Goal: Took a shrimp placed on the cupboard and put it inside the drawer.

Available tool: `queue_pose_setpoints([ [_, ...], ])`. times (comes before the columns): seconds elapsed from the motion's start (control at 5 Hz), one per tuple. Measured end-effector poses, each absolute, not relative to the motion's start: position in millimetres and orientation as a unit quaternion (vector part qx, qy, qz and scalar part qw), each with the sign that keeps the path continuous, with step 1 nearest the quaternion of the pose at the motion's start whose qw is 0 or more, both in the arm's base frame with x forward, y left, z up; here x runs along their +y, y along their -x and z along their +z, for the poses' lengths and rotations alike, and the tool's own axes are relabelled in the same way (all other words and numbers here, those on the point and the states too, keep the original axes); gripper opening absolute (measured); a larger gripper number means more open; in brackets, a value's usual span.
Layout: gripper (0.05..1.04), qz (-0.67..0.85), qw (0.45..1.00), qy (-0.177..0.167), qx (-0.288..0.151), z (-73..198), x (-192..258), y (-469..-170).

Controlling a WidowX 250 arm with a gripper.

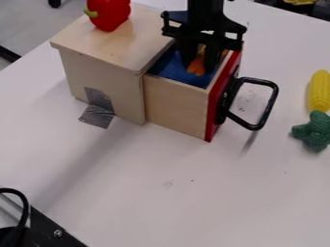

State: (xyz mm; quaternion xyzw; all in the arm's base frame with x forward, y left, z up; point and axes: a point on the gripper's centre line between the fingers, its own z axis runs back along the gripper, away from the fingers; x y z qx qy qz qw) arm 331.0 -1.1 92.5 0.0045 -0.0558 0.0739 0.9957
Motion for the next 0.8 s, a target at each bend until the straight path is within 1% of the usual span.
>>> queue_pose_setpoints([
  [0.2,0.394,0.079,0.995,-0.01,-0.056,92.5,1.1,-331.0],
  [0.4,0.439,0.081,0.995,-0.01,-0.054,92.5,0.8,-330.3],
  [0.6,0.754,0.078,0.995,-0.013,-0.057,96.4,0.9,-329.3],
  [0.8,0.991,0.075,0.996,-0.015,-0.056,99.7,-0.6,-327.3],
])
